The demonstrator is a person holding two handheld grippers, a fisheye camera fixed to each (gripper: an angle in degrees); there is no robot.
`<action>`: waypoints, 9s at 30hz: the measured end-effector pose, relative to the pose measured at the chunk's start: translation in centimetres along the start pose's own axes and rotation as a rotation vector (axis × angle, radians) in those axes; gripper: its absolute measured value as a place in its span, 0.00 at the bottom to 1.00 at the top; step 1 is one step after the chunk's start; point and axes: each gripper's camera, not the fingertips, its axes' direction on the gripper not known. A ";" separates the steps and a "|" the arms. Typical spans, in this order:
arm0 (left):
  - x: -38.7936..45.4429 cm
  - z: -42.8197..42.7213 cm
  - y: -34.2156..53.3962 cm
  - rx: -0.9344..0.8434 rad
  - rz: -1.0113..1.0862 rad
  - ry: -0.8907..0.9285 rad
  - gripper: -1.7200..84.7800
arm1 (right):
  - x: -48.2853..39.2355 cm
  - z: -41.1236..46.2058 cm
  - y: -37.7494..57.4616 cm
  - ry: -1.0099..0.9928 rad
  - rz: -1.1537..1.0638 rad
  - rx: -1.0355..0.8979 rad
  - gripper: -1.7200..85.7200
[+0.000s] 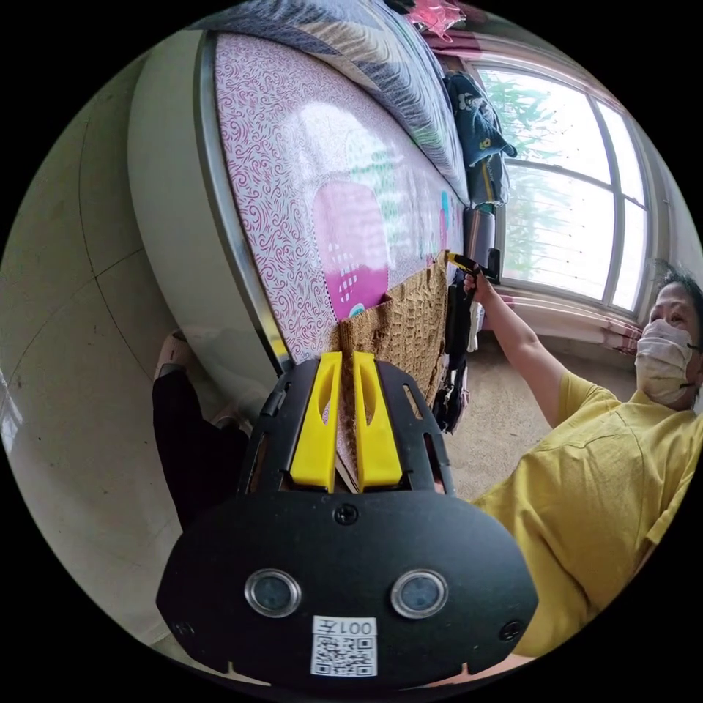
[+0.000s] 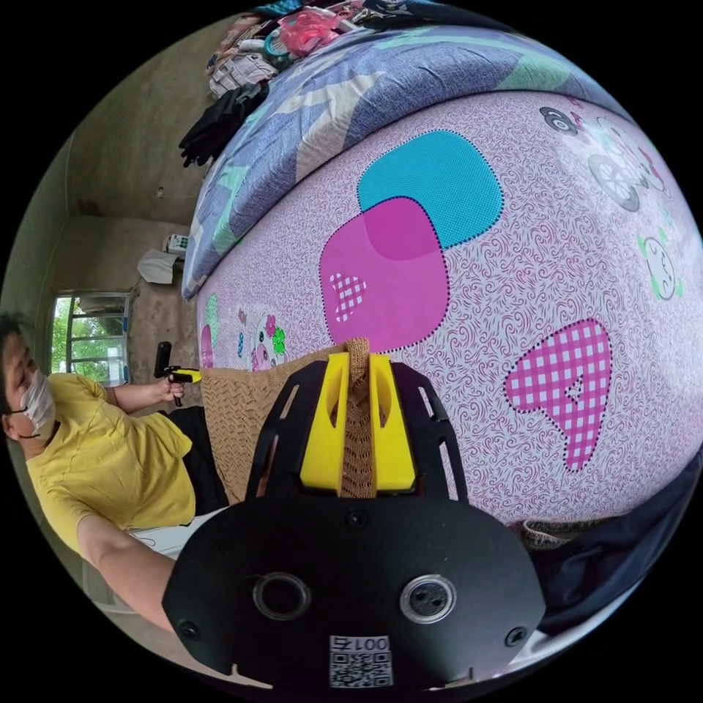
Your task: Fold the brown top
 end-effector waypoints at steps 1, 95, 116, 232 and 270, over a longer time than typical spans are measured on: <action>-0.2 -0.1 -0.1 0.006 0.000 -0.006 0.01 | 0.3 0.1 0.0 -0.003 0.002 0.002 0.06; 2.1 -7.1 -1.4 0.375 0.282 -0.070 0.00 | -15.2 -7.6 -11.6 0.595 -0.011 0.189 0.02; 2.2 -6.6 0.7 0.332 0.276 -0.089 0.00 | -16.4 -11.7 -13.7 0.508 0.160 0.125 0.03; 44.2 18.1 37.1 -0.406 1.172 -0.305 0.01 | -52.0 4.3 58.2 -0.202 0.658 0.743 0.06; 76.7 51.5 45.2 -0.451 1.625 -0.867 0.05 | -54.3 -0.8 75.3 -0.456 0.585 0.963 0.03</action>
